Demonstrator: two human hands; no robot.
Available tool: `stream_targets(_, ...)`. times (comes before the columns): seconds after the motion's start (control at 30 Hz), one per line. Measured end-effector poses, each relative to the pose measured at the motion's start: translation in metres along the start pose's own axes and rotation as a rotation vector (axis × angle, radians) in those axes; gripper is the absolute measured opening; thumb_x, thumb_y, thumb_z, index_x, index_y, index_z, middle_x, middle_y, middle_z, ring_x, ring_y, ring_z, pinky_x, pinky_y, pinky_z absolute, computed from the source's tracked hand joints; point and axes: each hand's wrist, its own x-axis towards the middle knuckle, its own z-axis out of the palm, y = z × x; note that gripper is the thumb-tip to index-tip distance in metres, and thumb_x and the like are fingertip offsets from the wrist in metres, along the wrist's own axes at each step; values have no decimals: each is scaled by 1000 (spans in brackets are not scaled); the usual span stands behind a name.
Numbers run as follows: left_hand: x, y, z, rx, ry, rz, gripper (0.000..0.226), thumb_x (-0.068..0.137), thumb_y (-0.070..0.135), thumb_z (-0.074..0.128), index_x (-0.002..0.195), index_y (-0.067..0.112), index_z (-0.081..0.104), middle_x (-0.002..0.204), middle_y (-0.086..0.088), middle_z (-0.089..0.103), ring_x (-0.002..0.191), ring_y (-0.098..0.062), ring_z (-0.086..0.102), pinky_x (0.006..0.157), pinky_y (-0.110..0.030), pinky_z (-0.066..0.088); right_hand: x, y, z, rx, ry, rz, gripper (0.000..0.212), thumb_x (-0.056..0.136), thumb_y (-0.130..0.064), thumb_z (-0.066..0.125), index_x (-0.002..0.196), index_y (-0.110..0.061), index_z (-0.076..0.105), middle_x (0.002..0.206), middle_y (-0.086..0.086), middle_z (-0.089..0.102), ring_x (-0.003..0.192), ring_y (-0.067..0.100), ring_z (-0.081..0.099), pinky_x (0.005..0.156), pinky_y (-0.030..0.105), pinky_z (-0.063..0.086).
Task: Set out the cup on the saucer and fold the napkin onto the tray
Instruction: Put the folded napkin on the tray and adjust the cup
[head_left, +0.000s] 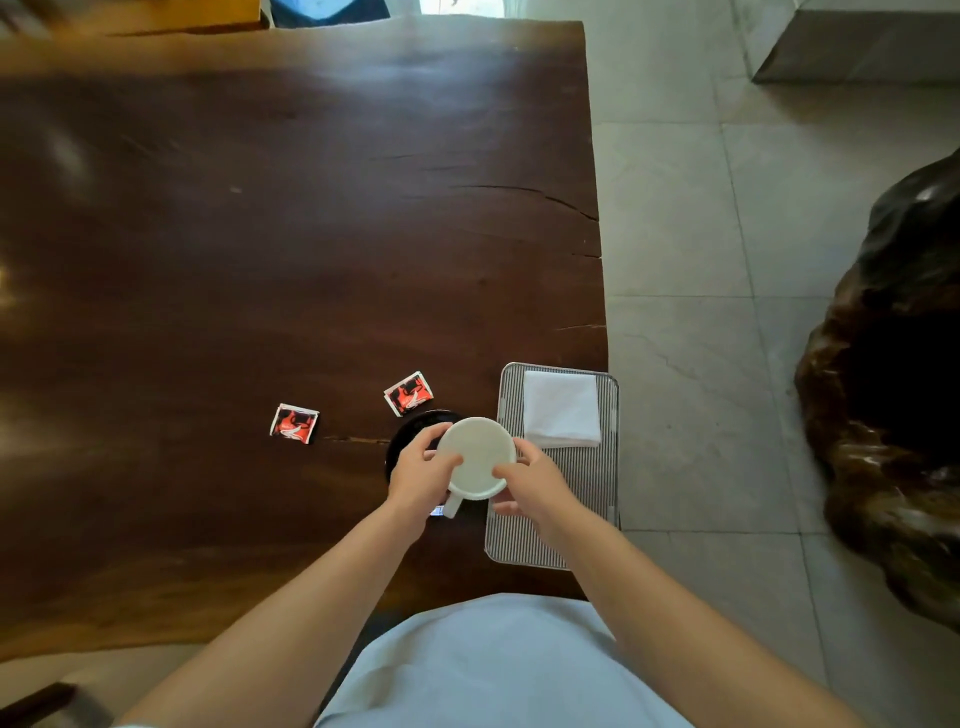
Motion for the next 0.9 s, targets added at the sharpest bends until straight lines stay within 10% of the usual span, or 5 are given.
stream_targets(0.17, 16, -1, -26, -3, 62, -49, 40, 90, 17, 65, 124, 37, 62, 113, -6, 67, 105, -23, 64, 90, -51, 57, 7, -13, 27, -31, -90, 48, 55, 93, -7, 58, 143, -22, 42, 130, 9, 52, 112, 28, 61, 74, 35, 62)
stream_targets(0.9, 12, -22, -37, 38, 40, -159, 52, 92, 5, 65, 129, 33, 42, 119, -8, 53, 111, -25, 55, 77, -42, 58, 21, -5, 39, -295, -135, 13, 70, 93, -9, 58, 153, -28, 27, 145, 7, 46, 122, 28, 55, 82, 36, 59)
